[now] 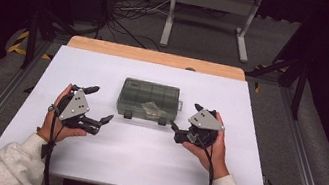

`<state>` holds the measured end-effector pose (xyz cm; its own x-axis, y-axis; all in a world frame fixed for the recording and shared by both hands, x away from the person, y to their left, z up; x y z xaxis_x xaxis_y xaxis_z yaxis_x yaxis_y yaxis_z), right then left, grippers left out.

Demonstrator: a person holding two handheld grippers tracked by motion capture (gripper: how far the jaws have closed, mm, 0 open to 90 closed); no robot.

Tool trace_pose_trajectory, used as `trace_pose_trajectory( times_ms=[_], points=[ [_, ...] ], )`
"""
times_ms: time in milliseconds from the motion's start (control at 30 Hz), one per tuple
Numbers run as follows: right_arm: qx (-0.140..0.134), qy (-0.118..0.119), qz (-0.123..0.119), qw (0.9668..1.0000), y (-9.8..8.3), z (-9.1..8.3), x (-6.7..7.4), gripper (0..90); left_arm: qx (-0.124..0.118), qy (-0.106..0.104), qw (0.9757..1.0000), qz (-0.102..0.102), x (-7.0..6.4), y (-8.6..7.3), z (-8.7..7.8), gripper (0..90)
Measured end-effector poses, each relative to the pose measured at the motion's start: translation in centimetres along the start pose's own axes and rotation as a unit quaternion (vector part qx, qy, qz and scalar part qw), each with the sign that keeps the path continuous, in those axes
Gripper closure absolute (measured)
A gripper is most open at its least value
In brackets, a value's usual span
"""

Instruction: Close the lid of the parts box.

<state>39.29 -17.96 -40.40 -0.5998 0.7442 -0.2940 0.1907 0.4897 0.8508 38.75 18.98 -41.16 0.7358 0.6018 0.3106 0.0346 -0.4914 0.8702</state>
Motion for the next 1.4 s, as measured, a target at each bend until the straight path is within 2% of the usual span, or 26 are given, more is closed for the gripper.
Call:
trace_pose_trajectory(
  times_ms=[167, 233, 1400],
  points=[
    [0.003, -0.001, -0.003, 1.0000, -0.2, -0.2, 0.1, 7.0, 0.001, 0.001, 1.0000, 0.000, -0.1, -0.2, -0.3, 3.9],
    [0.004, -0.002, -0.006, 1.0000, -0.3, -0.2, 0.1, 7.0, 0.002, -0.001, 1.0000, -0.007, -0.1, -0.3, -0.4, 3.9],
    [0.013, -0.007, -0.019, 0.9997, -1.7, -2.2, -0.1, 7.0, 0.016, 0.002, 0.9999, 0.007, -0.8, -1.7, -2.5, 3.9]
  ],
)
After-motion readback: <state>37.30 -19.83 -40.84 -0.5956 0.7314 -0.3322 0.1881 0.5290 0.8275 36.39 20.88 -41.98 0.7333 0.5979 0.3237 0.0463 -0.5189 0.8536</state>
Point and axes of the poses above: each handheld gripper's, and its own axes: z roughly forward along the jaws, y roughly out of its top, x roughly to its left, the point moved 1 cm from there along z, roughly forward along the jaws, and after that the axes turned 4 degrees about x, right-handed, at the moved point
